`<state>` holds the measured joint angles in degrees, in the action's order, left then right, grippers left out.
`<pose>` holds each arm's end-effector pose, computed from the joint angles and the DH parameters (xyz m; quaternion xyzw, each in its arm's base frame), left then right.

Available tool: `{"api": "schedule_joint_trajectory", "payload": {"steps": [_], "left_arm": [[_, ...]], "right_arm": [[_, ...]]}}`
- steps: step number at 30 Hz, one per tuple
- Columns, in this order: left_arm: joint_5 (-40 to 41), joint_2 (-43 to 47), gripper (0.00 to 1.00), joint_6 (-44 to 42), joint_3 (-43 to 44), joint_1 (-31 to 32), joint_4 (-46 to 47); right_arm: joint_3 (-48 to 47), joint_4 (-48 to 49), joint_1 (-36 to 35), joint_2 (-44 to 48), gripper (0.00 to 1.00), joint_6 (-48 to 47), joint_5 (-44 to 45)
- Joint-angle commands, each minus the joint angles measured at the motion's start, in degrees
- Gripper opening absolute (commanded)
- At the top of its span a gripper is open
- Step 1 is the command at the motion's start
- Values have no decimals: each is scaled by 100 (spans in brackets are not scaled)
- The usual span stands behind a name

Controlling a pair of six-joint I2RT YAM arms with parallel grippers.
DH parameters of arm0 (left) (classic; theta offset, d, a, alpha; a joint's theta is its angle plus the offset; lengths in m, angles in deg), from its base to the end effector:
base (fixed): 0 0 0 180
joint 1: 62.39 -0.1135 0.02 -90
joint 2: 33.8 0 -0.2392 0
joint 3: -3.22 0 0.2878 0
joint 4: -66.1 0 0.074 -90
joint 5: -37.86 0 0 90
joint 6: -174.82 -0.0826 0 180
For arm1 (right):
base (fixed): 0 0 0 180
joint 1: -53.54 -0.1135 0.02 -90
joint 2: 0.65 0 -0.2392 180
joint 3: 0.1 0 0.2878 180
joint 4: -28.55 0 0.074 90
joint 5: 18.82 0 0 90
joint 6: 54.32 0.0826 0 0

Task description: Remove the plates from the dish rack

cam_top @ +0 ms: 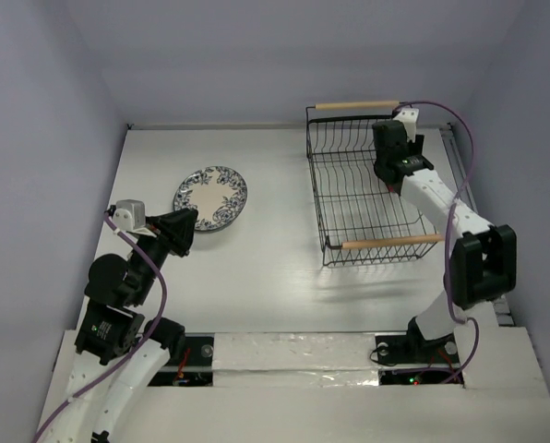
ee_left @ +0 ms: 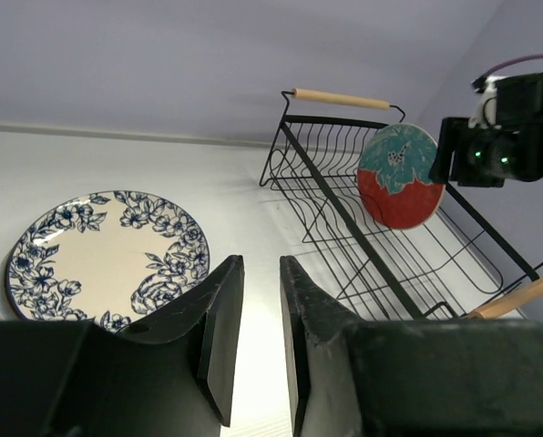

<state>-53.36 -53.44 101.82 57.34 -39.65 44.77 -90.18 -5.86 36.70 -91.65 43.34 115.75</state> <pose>0.1694 -0.0729 0.3924 0.0394 0.6203 -0.2725 0.7345 0.4191 0.0663 0.2712 0.1078 0.8333 -0.2390 0.4867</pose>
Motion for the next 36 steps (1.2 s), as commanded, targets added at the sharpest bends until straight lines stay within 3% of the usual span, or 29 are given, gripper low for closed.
{"api": "schedule_joint_trajectory", "payload": {"steps": [1, 8, 12, 17, 29, 36], "left_arm": [[7, 92, 21, -30, 19, -33, 174], [25, 92, 23, -38, 19, 20, 183], [25, 74, 23, -38, 19, 20, 174], [7, 48, 23, -47, 19, 20, 209], [-2, 65, 24, -38, 10, 20, 209], [7, 65, 24, -47, 10, 20, 201]], "right_arm": [[-370, -154, 225, -302, 61, -212, -54], [-984, -171, 436, -1181, 44, -422, 305], [-1319, -408, 436, -1446, 17, -546, 648], [-1337, -374, 383, -1140, 1, -696, 974], [-1047, 531, 23, -340, 0, -1293, 1273], [-924, 479, -38, 633, 0, -584, 932]]}}
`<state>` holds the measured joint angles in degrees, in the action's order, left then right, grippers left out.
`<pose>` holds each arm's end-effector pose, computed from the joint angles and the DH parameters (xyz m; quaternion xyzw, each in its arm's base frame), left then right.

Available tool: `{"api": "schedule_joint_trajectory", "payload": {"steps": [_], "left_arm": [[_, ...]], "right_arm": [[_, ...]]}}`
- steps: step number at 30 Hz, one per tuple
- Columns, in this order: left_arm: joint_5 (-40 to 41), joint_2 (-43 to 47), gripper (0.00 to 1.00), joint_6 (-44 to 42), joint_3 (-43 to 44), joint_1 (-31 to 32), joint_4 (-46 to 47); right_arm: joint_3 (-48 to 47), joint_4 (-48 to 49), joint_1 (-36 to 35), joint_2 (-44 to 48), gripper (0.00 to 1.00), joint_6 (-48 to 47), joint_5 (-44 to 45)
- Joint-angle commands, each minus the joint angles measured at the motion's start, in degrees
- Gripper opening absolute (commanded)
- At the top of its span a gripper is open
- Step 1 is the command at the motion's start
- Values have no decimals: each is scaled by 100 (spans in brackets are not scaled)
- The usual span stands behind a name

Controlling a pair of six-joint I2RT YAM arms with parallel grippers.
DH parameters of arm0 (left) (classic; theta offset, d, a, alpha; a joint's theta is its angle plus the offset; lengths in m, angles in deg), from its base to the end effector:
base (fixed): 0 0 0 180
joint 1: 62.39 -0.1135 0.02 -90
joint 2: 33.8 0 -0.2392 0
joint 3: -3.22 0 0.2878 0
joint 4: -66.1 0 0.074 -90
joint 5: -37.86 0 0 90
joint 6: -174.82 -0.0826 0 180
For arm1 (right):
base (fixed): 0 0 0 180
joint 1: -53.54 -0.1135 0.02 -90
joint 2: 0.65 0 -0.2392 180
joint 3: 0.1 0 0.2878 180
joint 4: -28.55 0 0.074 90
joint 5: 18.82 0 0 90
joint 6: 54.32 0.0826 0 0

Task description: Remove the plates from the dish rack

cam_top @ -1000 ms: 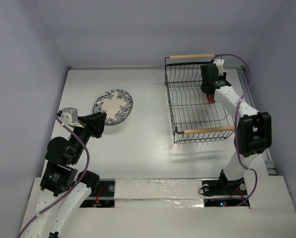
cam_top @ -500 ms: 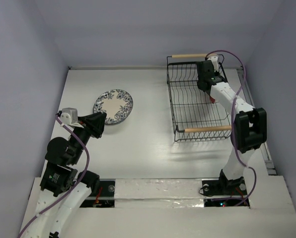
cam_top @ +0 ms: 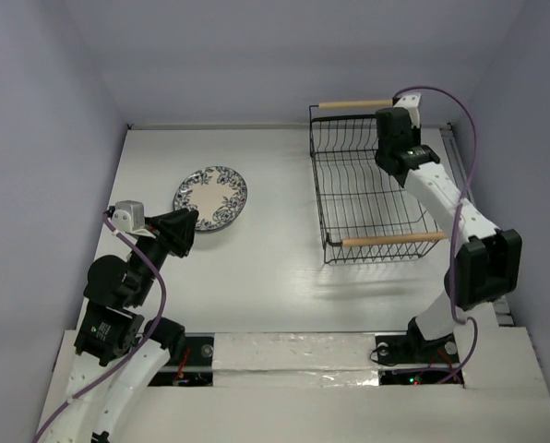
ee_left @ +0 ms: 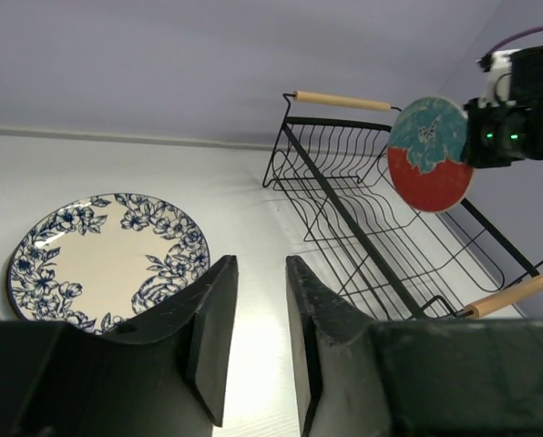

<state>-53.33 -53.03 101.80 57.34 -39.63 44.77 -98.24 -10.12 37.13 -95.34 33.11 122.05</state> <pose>0.1676 -0.0722 0.3936 0.0393 0.6175 -0.2731 0.7366 0.4305 0.0600 0.2965 0.0627 0.8234 -0.3285 0.4584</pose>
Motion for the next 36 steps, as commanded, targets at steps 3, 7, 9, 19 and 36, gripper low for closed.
{"api": "schedule_joint_trajectory", "payload": {"steps": [3, 7, 9, 19, 36], "left_arm": [[-21, 15, 33, -36, 10, 18, 227], [-48, -11, 48, -27, 1, 18, 244], [-57, -11, 55, -10, 1, -35, 245], [-13, 24, 64, -1, 1, -35, 201], [-22, 94, 64, -10, 10, -35, 183]], "right_arm": [[58, 1028, -161, 1575, 0, 940, -878], [366, 1573, -407, 2200, 0, 1574, -2895], [331, 1731, -591, 2157, 0, 1959, -3598], [-90, 3128, -1646, 603, 0, 3569, -5728], [-952, 3885, -2349, -1920, 0, 5380, -6406]]}}
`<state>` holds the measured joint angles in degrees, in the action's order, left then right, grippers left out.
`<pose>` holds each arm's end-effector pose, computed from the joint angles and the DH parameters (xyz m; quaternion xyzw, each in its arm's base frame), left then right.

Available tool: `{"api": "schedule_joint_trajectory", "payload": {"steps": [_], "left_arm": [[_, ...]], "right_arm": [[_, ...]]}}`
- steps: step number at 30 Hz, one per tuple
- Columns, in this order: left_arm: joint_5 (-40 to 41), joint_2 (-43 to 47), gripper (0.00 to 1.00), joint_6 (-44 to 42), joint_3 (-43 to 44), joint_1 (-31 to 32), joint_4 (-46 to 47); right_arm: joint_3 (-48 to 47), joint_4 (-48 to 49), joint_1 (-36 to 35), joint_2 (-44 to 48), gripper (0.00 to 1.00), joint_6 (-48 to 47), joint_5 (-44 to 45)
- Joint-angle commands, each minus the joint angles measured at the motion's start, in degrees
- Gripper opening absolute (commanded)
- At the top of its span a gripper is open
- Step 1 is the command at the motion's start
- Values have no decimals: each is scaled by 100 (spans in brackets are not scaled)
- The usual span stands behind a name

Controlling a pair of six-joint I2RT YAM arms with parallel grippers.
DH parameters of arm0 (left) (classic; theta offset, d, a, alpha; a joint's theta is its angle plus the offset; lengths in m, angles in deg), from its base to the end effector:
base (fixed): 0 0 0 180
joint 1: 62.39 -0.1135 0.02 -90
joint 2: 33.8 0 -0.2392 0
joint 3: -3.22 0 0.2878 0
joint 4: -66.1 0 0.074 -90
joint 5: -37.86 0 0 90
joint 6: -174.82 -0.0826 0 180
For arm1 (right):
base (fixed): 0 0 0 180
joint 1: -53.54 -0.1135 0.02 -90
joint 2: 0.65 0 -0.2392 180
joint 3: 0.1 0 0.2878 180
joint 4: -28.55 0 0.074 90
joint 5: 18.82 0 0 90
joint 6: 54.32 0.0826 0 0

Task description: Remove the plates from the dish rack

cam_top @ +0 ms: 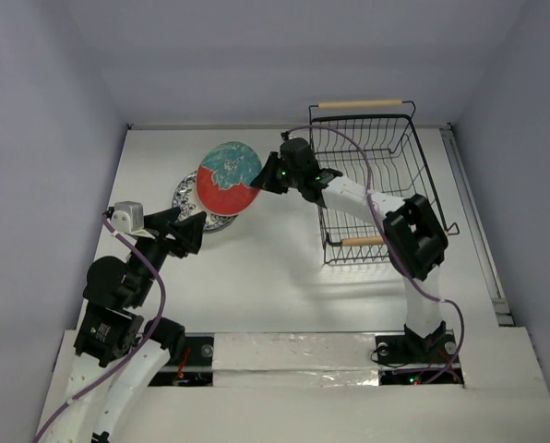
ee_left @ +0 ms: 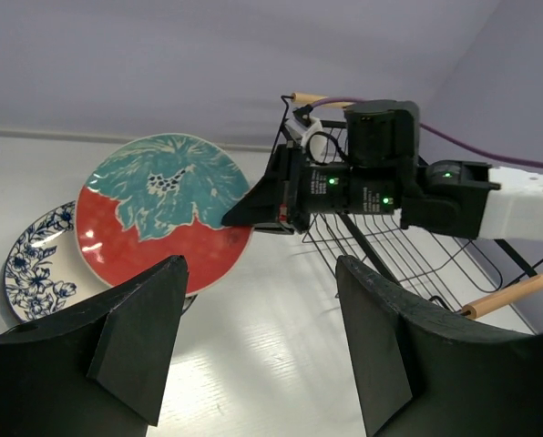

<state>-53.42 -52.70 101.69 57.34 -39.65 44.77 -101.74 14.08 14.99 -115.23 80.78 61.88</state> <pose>0.1660 -0.0716 0.3945 0.0403 0.6151 -0.2733 0.7385 0.4125 0.3457 0.1950 0.0066 0.8527 0.3969 0.3396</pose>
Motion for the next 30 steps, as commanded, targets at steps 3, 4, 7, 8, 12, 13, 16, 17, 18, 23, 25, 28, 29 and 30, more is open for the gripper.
{"api": "schedule_joint_trajectory", "payload": {"steps": [3, 4, 7, 8, 12, 13, 16, 17, 18, 23, 25, 28, 29, 30], "left_arm": [[-4, 61, 64, -8, 10, -33, 200], [-4, 61, 64, -8, 10, -33, 201], [-4, 70, 64, -16, 10, -33, 192], [-4, 70, 64, -16, 10, -33, 200], [5, 88, 64, 1, 10, -33, 192], [5, 88, 64, 1, 10, -33, 183], [14, 96, 64, 1, 10, -33, 174], [14, 97, 64, 1, 10, -33, 174], [14, 105, 64, 1, 10, -33, 183], [14, 114, 64, 1, 10, -33, 174], [22, 114, 64, 1, 10, -33, 165], [22, 114, 64, 1, 10, -33, 174], [22, 123, 64, 1, 10, -33, 174], [22, 132, 64, 1, 10, -33, 183]], "right_arm": [[-716, 1448, -197, -159, 0, 710, -397], [-760, 1422, -197, -213, 1, 719, -406], [-831, 1448, -302, -388, 2, 824, -502], [-848, 1491, -303, -433, 3, 860, -520], [-892, 1676, -426, -609, 9, 1114, -660], [-866, 1729, -478, -635, 10, 1176, -687], [-744, 1992, -531, -688, 19, 1369, -792], [-691, 2054, -531, -688, 21, 1370, -810], [-629, 2098, -531, -662, 26, 1439, -810], [-348, 2064, -584, -557, 34, 1396, -696], [-233, 1914, -584, -469, 42, 1212, -573], [-128, 1660, -584, -372, 60, 949, -433], [-110, 1467, -584, -285, 62, 870, -363], [-110, 1352, -584, -240, 68, 669, -284]]}}
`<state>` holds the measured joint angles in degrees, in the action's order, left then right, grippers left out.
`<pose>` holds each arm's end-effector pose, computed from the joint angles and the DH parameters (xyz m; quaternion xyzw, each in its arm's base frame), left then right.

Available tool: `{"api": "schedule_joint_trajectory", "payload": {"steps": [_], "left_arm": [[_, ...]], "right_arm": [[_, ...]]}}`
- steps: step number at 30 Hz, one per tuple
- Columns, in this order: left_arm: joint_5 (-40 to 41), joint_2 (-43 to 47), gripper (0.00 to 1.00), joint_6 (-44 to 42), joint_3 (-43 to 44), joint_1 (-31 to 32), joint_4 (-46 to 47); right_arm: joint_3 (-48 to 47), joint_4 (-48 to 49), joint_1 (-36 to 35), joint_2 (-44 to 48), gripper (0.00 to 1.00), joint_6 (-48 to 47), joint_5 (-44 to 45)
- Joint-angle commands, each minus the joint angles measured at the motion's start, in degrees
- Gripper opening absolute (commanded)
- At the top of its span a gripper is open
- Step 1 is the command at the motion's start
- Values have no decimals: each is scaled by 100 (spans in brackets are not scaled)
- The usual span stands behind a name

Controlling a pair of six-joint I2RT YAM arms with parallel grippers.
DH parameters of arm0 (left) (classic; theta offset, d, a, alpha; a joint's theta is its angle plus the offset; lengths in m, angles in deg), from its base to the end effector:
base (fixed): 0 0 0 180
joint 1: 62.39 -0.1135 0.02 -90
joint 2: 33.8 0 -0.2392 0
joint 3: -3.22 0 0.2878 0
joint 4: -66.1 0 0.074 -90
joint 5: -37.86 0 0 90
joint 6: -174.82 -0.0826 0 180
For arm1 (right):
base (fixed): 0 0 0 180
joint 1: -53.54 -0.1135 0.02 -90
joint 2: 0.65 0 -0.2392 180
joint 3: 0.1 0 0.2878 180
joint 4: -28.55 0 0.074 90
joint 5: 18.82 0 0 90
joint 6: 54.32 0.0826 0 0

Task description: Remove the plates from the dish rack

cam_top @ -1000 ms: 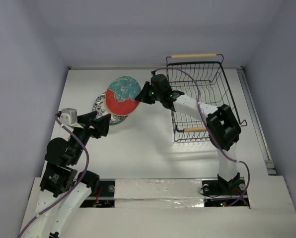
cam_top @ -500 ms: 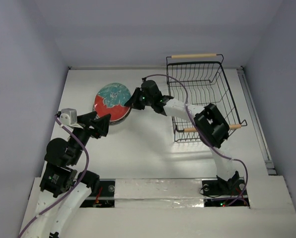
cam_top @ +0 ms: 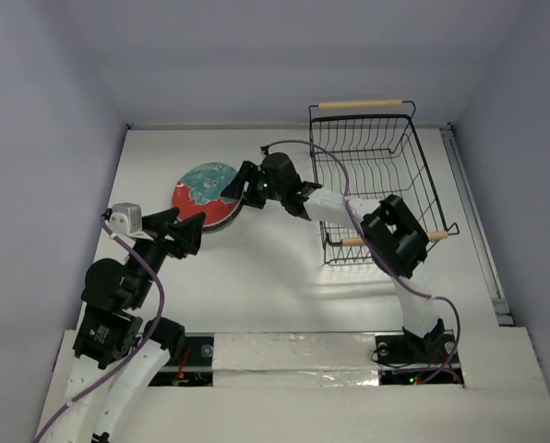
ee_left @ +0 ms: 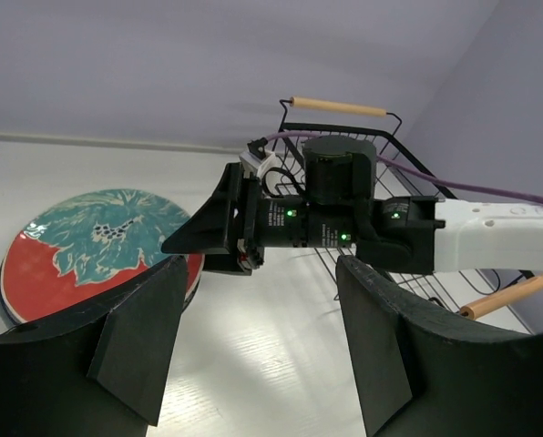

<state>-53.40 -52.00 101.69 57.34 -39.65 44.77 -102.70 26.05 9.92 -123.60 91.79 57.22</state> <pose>0.1629 -0.0702 0.3965 0.0400 0.6103 -0.2744 0.7420 0.3931 0.4021 0.1543 0.0232 0.8294 0.4849 0.2764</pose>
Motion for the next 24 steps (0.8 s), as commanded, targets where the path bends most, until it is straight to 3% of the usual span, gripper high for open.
{"api": "schedule_joint_trajectory", "payload": {"steps": [1, 6, 10, 14, 16, 18, 19, 20, 21, 24], "left_arm": [[12, 53, 64, 1, 1, -33, 174], [3, 44, 64, 10, 1, -33, 192], [3, 18, 64, 10, 1, -33, 183], [11, 18, 65, 10, 1, -33, 192], [20, -8, 67, 1, 1, -33, 192], [20, -26, 70, 10, 19, -33, 183], [12, -44, 72, 10, 28, -33, 183], [3, -61, 73, 19, 36, -33, 174], [-58, -79, 77, 28, 37, -33, 157], [-182, -114, 83, 80, 19, -33, 130]], "right_arm": [[-5, 40, -77, 650, 69, -531, 374], [-101, -821, -77, 1010, 82, -1233, 1157], [-382, -1769, -130, 1098, 85, -1753, 2132], [-156, -1755, -130, 1370, 84, -1947, 2634], [380, -1439, -182, 1868, 75, -2026, 2757], [731, -1095, -182, 2248, 57, -2122, 2819], [977, -1051, -182, 2459, 27, -2166, 2915], [1084, -1025, -182, 2887, 10, -2227, 2977], [1215, -1016, -182, 3135, 0, -2411, 3143], [1944, -586, -235, 4373, 0, -2763, 3416]]}}
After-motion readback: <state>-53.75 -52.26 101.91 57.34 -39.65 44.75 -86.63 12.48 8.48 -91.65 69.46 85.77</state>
